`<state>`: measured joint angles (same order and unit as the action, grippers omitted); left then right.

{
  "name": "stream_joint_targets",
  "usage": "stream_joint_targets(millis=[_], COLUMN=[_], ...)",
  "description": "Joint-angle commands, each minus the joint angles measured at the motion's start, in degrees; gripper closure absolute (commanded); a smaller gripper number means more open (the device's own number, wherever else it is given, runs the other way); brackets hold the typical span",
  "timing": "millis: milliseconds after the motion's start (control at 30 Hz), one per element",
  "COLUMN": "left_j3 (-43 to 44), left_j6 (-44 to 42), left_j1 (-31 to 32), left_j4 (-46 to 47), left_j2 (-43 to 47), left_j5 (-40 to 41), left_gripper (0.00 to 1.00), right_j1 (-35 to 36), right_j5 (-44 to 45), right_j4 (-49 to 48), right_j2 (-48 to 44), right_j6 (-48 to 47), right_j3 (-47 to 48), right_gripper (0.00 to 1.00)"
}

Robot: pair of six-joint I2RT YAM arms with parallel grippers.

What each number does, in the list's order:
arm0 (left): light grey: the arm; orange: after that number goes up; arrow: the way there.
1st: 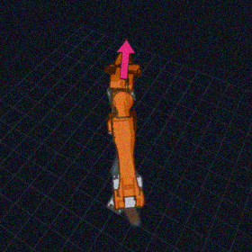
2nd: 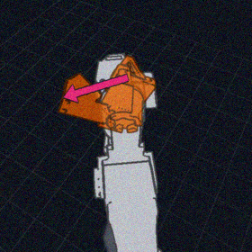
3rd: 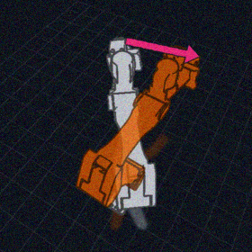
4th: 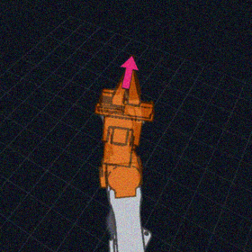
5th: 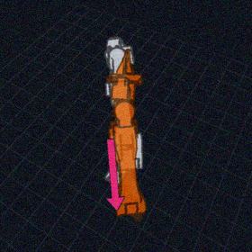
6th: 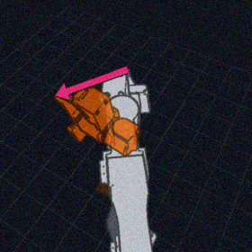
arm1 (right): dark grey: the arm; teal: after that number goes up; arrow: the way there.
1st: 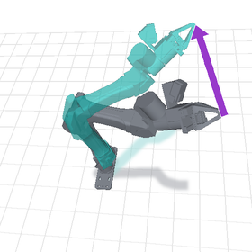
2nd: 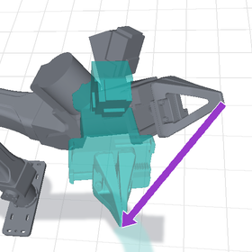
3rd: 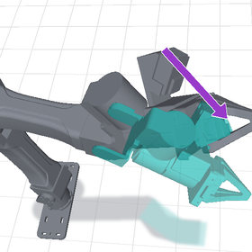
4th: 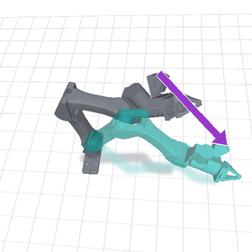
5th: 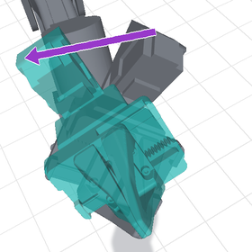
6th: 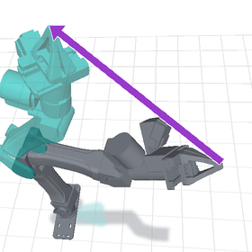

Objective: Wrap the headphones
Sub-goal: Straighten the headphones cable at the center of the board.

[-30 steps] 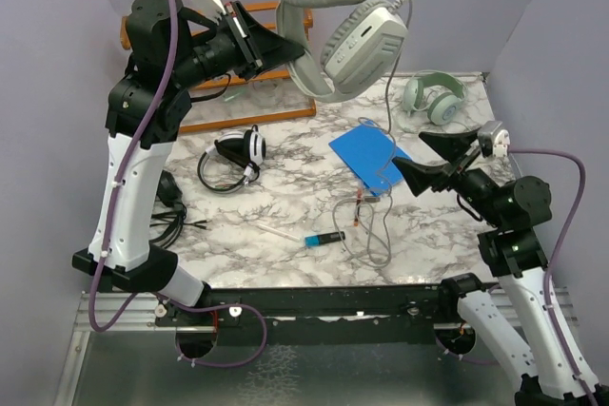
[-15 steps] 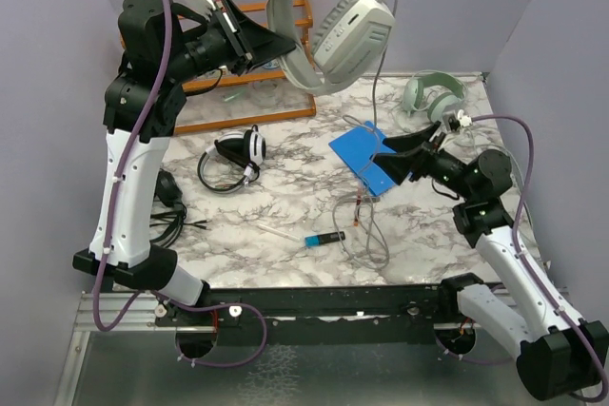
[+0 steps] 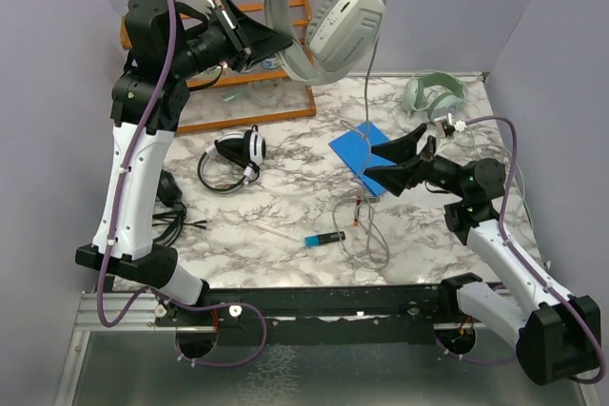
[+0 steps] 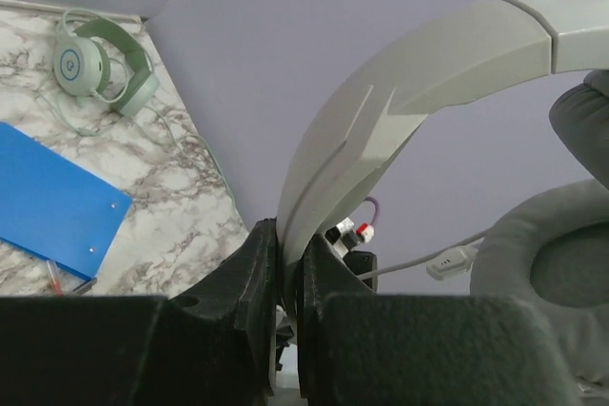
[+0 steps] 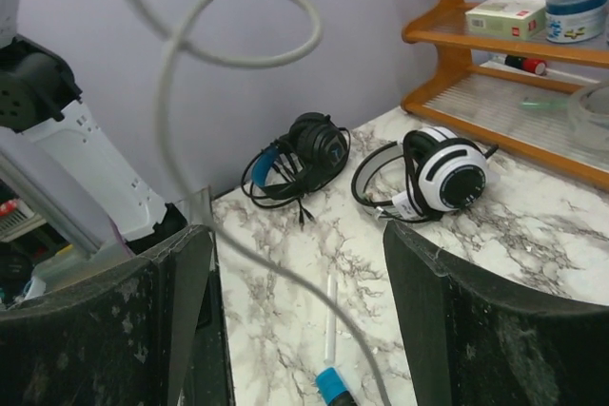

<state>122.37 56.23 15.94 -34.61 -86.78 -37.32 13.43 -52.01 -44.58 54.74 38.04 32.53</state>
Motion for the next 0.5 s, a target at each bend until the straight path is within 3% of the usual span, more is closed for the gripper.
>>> stream_joint_targets(millis=[0,167,300,367,467], left_j3=[0.7,0.7,-0.2,-1.0,-2.6], left_j6=[3.2,3.5,4.1,4.2,4.1], left_j1=[-2.2,-3.7,-3.7,-3.8,-3.8], left_j4=[6.1,6.6,7.3,7.6,7.7], left_j2=[1.2,1.2,1.4,1.8,2.8], left_j5=[-1.5,-1.2,-1.3,-1.5,-1.5], left_gripper=[0.87,0.87,0.87,0.87,0.87], right_j1=[0.3,0.6,0.5,0.5,0.5], right_j5=[-5.4,-6.3,-1.8,2.9,5.0], right_j4=[-8.4,-9.7,-1.7,5.4,7.7], right_j2=[-1.5,-5.1,-7.9,-8.6,-6.9], right_j6=[3.4,5.4,1.0,-3.3,-7.2], right_j3=[-1.9,-5.4,-5.7,-4.3,-1.5], right_gripper=[0.20,0.20,0.20,0.13,0.03])
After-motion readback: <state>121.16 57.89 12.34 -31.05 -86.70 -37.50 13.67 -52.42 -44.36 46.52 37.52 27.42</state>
